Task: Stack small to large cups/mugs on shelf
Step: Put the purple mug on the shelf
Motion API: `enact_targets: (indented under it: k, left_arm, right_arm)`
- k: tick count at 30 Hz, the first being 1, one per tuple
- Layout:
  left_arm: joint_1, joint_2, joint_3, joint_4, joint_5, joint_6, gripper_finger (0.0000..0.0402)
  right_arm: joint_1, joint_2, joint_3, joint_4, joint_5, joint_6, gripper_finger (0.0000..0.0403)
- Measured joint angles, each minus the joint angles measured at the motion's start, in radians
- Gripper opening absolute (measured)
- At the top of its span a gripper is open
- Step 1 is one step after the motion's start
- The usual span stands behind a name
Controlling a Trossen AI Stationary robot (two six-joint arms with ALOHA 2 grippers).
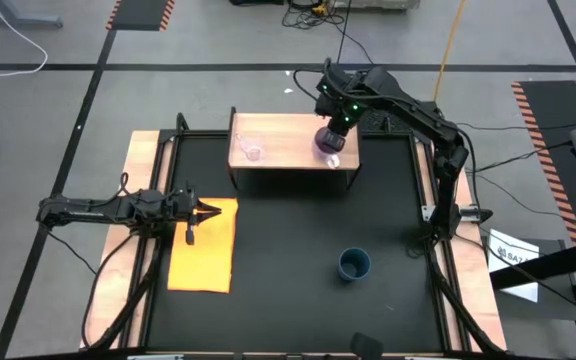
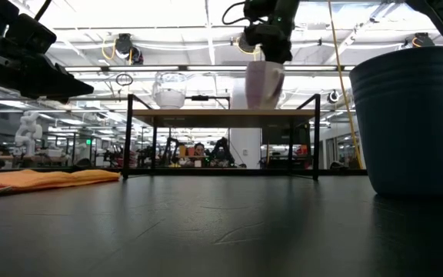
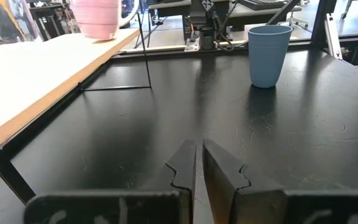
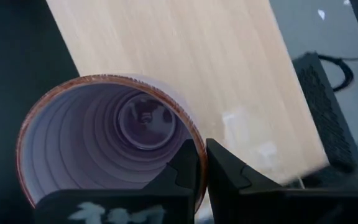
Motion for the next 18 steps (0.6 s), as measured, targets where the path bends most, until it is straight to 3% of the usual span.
enact_targets:
  k: [7,18]
  left_arm:
    - [0.000,0.000,-0.001,0.005,-0.001,0.009,0.0033]
    - [0.000,0.000,-0.001,0.006,-0.001,0.008,0.0033]
  right_arm:
    - [-0.016,-0.003,0.081,-0.056,0.005,-0.022,0.0006]
    - [-0.031,0.022,0.087,-0.087,0.007,-0.035,0.0005]
